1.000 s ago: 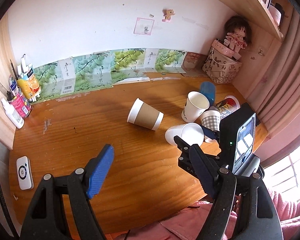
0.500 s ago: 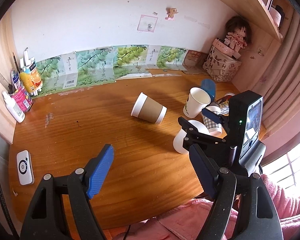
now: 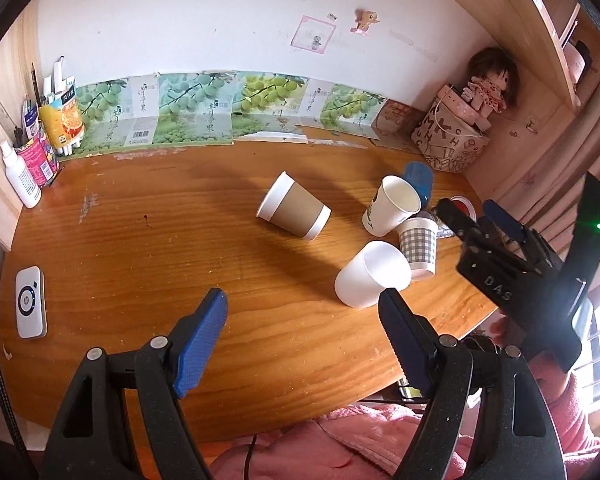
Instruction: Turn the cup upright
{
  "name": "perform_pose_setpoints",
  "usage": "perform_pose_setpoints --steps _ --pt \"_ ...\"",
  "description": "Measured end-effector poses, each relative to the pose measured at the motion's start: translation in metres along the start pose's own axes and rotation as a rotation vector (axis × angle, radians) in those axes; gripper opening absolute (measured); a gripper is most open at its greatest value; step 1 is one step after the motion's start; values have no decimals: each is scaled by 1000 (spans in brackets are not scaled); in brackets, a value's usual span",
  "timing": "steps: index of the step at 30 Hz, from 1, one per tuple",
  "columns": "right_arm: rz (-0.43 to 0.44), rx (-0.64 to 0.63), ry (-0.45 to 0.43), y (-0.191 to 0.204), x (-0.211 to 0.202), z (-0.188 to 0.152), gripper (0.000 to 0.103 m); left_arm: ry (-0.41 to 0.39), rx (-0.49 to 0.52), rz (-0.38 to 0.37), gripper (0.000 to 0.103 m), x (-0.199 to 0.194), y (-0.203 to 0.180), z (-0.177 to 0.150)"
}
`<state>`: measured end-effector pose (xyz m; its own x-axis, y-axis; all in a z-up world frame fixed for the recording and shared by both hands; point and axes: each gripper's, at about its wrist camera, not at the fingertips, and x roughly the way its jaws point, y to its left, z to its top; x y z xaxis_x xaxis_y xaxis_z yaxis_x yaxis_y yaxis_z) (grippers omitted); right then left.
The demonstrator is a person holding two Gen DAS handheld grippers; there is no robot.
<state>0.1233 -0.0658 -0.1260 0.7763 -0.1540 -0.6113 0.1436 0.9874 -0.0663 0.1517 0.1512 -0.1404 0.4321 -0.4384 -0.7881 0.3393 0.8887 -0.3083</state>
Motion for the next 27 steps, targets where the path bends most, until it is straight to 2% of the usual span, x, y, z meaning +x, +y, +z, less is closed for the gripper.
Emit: perform_pose_setpoints --steps 3,7,10,12,17,24,27 --pt "-23 26 22 -21 -13 6 82 -12 -28 17 81 -1 -10 -2" --pt "-5 51 70 -44 -31 7 83 -44 -45 85 81 -8 -30 -10" --pt "-20 33 28 -56 -53 6 84 -73 -70 147 81 -15 -49 -17" --pt "-9 23 39 -65 -66 7 84 -77 -93 197 81 -19 -62 -21" --pt "65 47 40 -86 -97 6 86 -133 -103 283 81 -35 -94 -31" --pt "181 117 99 -112 -113 -2 86 -185 -143 425 81 -52 -127 -39" --pt "236 165 138 -120 -115 -11 86 -228 -161 429 88 -62 -139 -43"
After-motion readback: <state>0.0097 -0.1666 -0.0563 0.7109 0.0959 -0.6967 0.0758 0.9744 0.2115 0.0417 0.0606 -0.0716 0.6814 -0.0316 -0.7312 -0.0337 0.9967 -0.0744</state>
